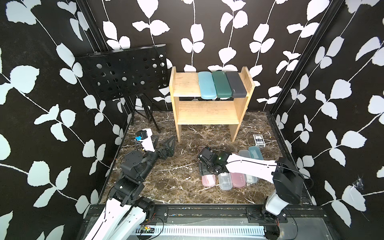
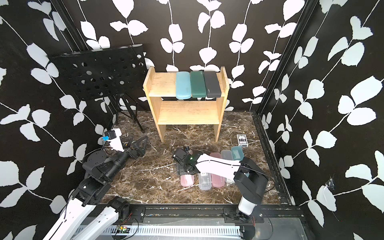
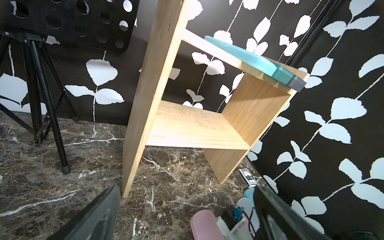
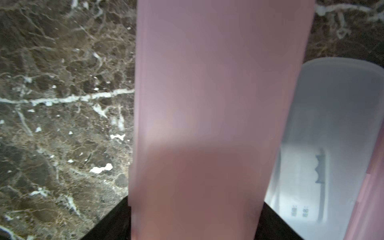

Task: Remove the pencil cases from the shelf
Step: Place the pencil case at the center of the board.

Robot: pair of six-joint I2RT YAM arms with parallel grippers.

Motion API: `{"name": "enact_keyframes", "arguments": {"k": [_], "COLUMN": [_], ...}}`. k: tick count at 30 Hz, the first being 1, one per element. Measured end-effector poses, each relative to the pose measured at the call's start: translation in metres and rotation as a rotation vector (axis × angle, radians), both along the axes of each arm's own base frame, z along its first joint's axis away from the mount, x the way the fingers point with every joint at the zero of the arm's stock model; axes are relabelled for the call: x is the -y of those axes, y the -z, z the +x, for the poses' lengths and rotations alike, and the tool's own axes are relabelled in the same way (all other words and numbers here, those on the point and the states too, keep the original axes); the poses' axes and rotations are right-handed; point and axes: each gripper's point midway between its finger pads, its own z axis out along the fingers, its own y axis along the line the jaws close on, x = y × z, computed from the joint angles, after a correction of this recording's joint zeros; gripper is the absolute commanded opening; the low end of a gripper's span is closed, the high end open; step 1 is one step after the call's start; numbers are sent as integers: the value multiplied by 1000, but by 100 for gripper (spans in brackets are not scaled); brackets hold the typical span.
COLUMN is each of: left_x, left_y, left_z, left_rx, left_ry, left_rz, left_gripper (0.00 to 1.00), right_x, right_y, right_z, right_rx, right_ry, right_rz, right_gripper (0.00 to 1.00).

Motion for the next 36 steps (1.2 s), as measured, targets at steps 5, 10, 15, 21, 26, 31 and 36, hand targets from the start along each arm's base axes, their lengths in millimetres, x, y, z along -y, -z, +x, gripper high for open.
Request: {"name": "enact_keyframes", "arguments": {"k": [5, 10, 15, 21, 26, 31, 36], "left_x": [0, 0, 1, 0, 1, 0, 2], "left_y": [3, 5, 7, 8, 8, 9, 6], "left_z": [0, 0, 1, 1, 1, 1, 2], "left_rx": [-7, -13, -17, -18, -20, -25, -41], "left_ry": [0, 0, 0, 0, 0, -2, 3], "left_rz": [3, 6, 7, 8, 9, 13, 15], "left_gripper": [99, 99, 99, 99, 99, 99, 99], "right_x": [9, 15, 18, 19, 19, 22, 22], "right_y": [12, 20, 26, 29, 29, 28, 1], "right_z": [0, -2, -4, -4, -4, -3, 3], "right_rx": [-20, -33, -42, -44, -43, -25, 48], "right_ry": [15, 20, 20, 21, 21, 5, -19], "right_rz": [-30, -50, -63, -68, -71, -96, -82], "right_gripper": [84, 84, 85, 86, 87, 92, 99]}}
